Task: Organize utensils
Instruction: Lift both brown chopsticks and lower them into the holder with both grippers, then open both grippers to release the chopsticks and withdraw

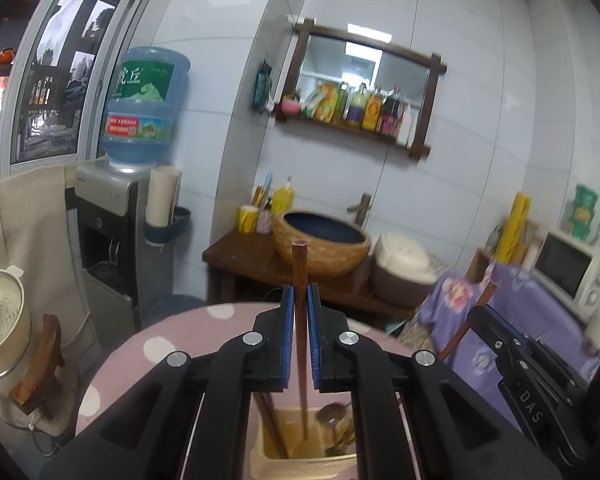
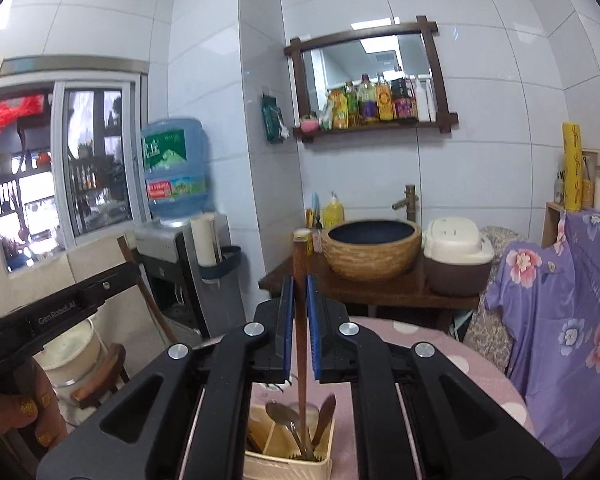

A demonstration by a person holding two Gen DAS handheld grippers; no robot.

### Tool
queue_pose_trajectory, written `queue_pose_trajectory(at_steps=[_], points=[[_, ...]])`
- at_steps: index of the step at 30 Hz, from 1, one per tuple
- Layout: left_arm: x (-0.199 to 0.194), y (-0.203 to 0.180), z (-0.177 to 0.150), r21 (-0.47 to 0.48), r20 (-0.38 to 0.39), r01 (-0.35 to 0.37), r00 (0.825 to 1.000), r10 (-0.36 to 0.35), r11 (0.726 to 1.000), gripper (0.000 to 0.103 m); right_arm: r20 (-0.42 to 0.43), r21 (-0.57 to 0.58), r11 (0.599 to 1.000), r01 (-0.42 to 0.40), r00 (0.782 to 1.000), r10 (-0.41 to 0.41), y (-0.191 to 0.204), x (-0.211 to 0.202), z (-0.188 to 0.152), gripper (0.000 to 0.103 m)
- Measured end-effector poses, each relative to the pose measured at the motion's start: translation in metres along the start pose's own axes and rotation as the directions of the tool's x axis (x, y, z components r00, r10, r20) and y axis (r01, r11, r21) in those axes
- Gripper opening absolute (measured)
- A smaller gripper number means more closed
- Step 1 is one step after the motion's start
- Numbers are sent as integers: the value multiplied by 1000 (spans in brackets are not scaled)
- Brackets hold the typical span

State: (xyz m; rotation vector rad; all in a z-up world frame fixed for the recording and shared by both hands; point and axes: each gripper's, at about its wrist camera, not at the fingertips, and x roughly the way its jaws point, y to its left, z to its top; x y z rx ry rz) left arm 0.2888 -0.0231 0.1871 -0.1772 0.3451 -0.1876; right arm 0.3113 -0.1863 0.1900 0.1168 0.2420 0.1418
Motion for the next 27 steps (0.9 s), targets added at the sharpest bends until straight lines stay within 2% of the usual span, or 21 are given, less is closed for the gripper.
queue_pose_trajectory(at_steps=[4,9,17,20,21,22,23,24,25,27], points=[[18,2,-35,13,-55,-8,998,9,1000,8,-52,10,1000,10,999,-9,-3,16,-32,8],[34,9,-61,3,-117,-13,993,13,1000,8,-87,28,1000,6,996,-3,-8,24,-51,8],[44,17,-79,-12,-153,-20,988,18,1000,8,-100,31,999,17,995,-14,-14,27,-62,8],[41,16,-80,-21,-155,19,988,-22,1000,10,-83,9,1000,23,996,-22,-12,23,-64,8],[39,16,-81,-20,-159,29,987,-32,999,13,-76,4,1000,20,997,-20,-12,22,-64,9],[37,16,-81,-15,-155,26,988,-28,1000,27,-67,0,1000,23,997,-23,-12,20,-65,15],[34,16,-83,-14,-146,25,989,-26,1000,48,-54,-2,1000,30,998,-30,-11,17,-66,28],[28,18,-85,-17,-132,25,991,-27,1000,56,-35,-2,999,45,998,-45,-12,11,-68,37],[21,21,-86,-26,-115,28,993,-31,999,63,-20,-2,998,56,998,-56,-13,6,-69,52],[8,29,-93,-37,-104,15,994,-19,999,65,7,-15,997,76,997,-76,-13,-8,-75,52]])
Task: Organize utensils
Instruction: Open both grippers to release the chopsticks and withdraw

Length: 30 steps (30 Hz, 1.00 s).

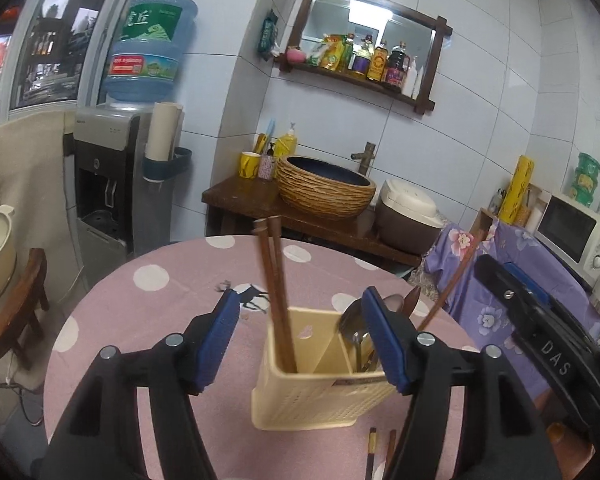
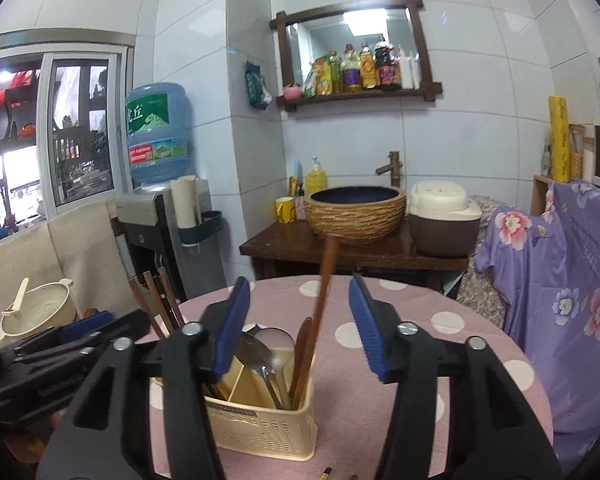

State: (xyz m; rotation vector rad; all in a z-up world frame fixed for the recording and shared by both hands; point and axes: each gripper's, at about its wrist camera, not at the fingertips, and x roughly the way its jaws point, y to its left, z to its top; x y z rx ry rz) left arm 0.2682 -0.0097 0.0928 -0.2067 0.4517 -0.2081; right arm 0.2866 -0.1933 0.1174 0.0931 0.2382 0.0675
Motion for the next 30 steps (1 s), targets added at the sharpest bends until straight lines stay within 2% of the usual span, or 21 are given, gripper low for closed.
queue_pose_trajectory(at_steps=[2,5,7,10,14,18,22,25,28,30], points=[[-7,10,-8,-22,-5,-19,1000,19,1000,73,-1,-17,1000,16,1000,-16,0,-12,-8,54],[-20,27,-29,-60,-22,-61,998,60,996,75,-18,-38,998,44,999,-45,-1,-30,-27,55],[-25,31,-43,-50,-44,-92,995,90,995,76,-47,-39,997,73,996,-75,-4,-38,-41,56],[-32,34,-66,-38,-71,-115,991,113,993,76,-137,-21,996,88,986,-90,-11,-40,-71,56],[-35,31,-92,-2,-115,-130,985,128,992,77,-291,37,994,101,953,-86,-22,-37,-118,56],[-39,34,-113,10,-145,-143,979,143,990,77,-388,56,992,114,918,-83,-23,-42,-156,56],[-38,36,-129,43,-178,-157,971,162,987,77,-452,61,994,93,890,-55,-15,-50,-181,56],[-37,36,-140,48,-204,-140,968,147,989,77,-485,41,996,74,873,-45,-3,-57,-194,56],[-37,36,-145,52,-217,-135,966,143,990,77,-516,-30,996,89,852,-92,11,-59,-207,57],[-39,35,-147,55,-217,-132,966,140,990,77,-537,-29,995,99,838,-99,12,-59,-213,57]])
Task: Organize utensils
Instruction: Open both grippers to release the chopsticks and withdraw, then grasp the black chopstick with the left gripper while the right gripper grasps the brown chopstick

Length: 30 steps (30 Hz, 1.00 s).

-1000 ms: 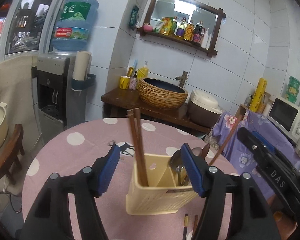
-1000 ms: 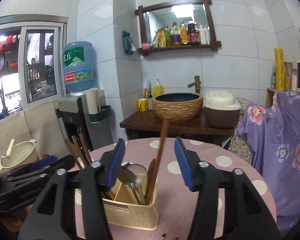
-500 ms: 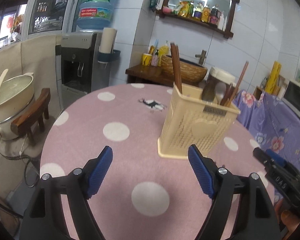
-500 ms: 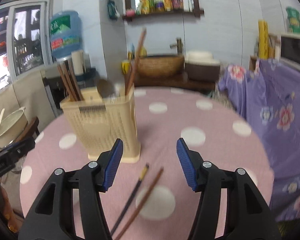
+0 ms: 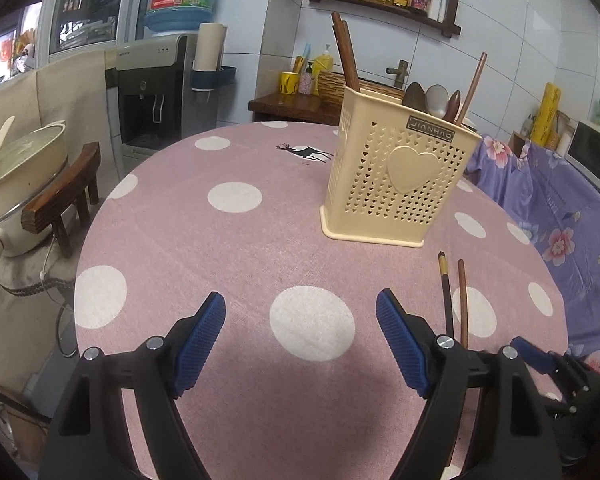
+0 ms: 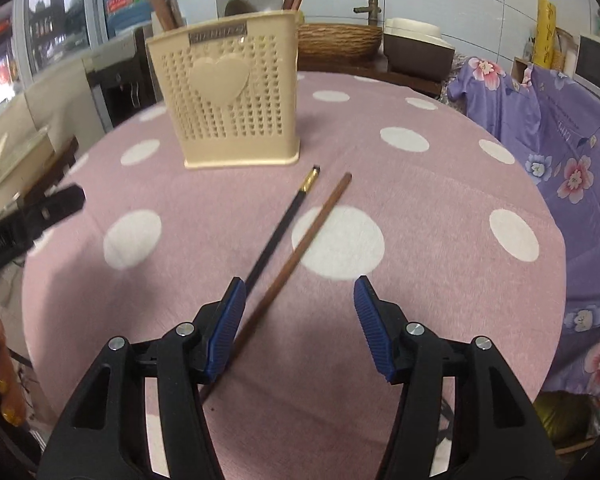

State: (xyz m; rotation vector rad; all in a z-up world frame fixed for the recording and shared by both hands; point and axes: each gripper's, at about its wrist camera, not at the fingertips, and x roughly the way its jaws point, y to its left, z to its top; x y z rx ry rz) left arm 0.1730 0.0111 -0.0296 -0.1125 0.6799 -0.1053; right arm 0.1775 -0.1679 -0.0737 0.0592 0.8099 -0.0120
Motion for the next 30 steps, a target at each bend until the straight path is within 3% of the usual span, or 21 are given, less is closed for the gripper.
queue_pose_trajectory(at_steps=[6,11,15,21,24,28,30], points=[[-4,-1,0,-4,8,15,1000,-15,1000,77,-47,-22,999,29,998,-30,14,5,-10,58],[-5,-3,-1,0,6,25,1000,-25,1000,78,-63,-35,995,94,993,-96,17,7,-10,73],[-1,-5,-1,-4,0,30,1000,-30,1000,78,-66,-74,993,97,993,-102,23,6,-10,73],[0,-10,-3,19,-14,36,999,-36,999,78,-73,-28,985,170,982,-172,-26,-1,-11,75],[4,-14,-4,20,-26,51,998,-51,998,78,-73,63,987,150,987,-145,-60,-6,-11,75],[14,-31,-6,40,-67,108,992,-106,993,78,-8,118,987,107,994,-107,-81,-14,-8,75],[20,-45,-7,70,-106,152,984,-144,986,77,7,123,983,137,990,-138,-89,-15,-5,75]])
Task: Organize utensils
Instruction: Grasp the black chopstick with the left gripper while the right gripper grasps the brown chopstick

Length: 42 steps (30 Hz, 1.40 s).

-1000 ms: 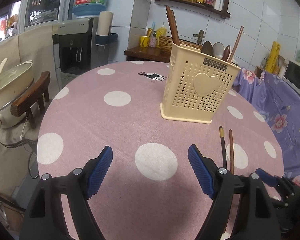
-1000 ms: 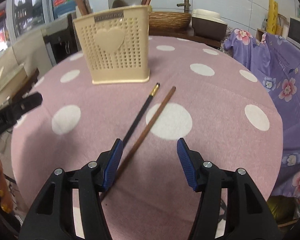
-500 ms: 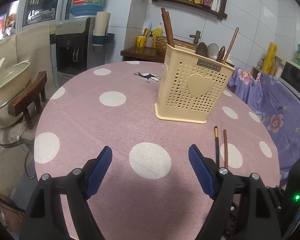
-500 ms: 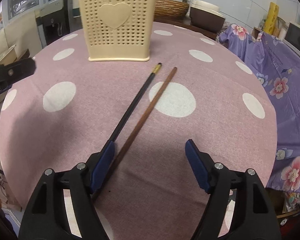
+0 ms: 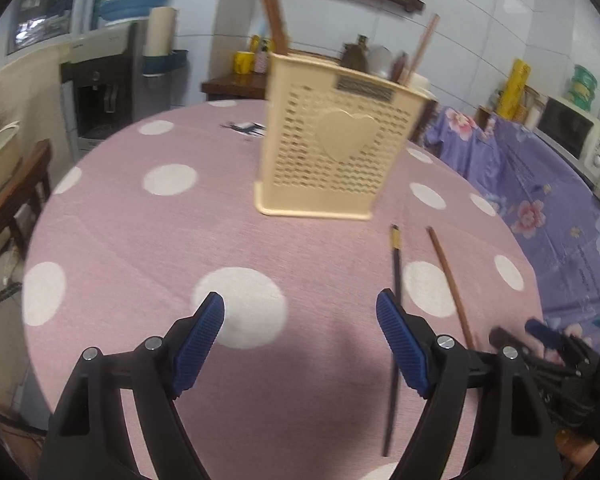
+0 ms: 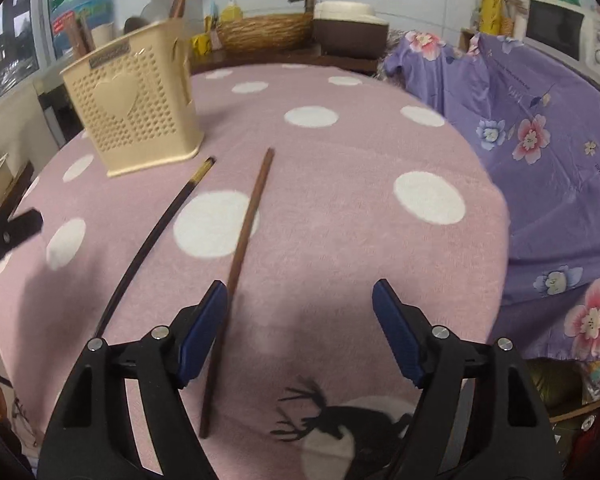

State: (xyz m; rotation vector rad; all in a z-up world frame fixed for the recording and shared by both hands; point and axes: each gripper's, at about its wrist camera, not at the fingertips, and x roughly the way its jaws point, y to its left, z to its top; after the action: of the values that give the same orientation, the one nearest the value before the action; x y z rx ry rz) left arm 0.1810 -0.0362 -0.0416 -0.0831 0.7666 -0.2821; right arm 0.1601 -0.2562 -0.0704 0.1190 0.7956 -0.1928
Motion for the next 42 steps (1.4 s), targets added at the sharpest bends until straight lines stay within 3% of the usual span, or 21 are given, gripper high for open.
queue_pose_trajectory(at_steps=[3,5,12,17,25,29,34,39,42], points=[[15,-23,2,71,-63,65,996,-60,995,75,39,49,997,-59,998,57,-13,-4,4,75],[25,-37,3,118,-84,79,994,-69,990,69,50,57,997,-59,997,56,-16,-4,6,75],[74,-71,14,220,-193,90,980,-47,971,39,62,80,993,-88,995,83,-28,-2,4,75],[95,-82,21,254,-197,61,980,-10,965,22,63,92,991,-94,994,88,-36,0,5,75],[111,-93,36,296,-192,27,981,31,955,18,61,89,990,-105,993,100,-37,3,8,75],[117,-96,39,315,-169,2,984,54,949,8,49,84,988,-132,991,128,-36,7,15,75],[115,-88,44,258,-193,13,980,38,966,8,18,82,984,-159,987,158,-30,18,28,74],[88,-74,46,194,-139,14,990,13,981,8,-23,52,979,-196,980,197,-9,35,44,74],[79,-60,44,153,-141,6,990,16,988,8,-75,22,977,-214,974,215,11,54,55,67]])
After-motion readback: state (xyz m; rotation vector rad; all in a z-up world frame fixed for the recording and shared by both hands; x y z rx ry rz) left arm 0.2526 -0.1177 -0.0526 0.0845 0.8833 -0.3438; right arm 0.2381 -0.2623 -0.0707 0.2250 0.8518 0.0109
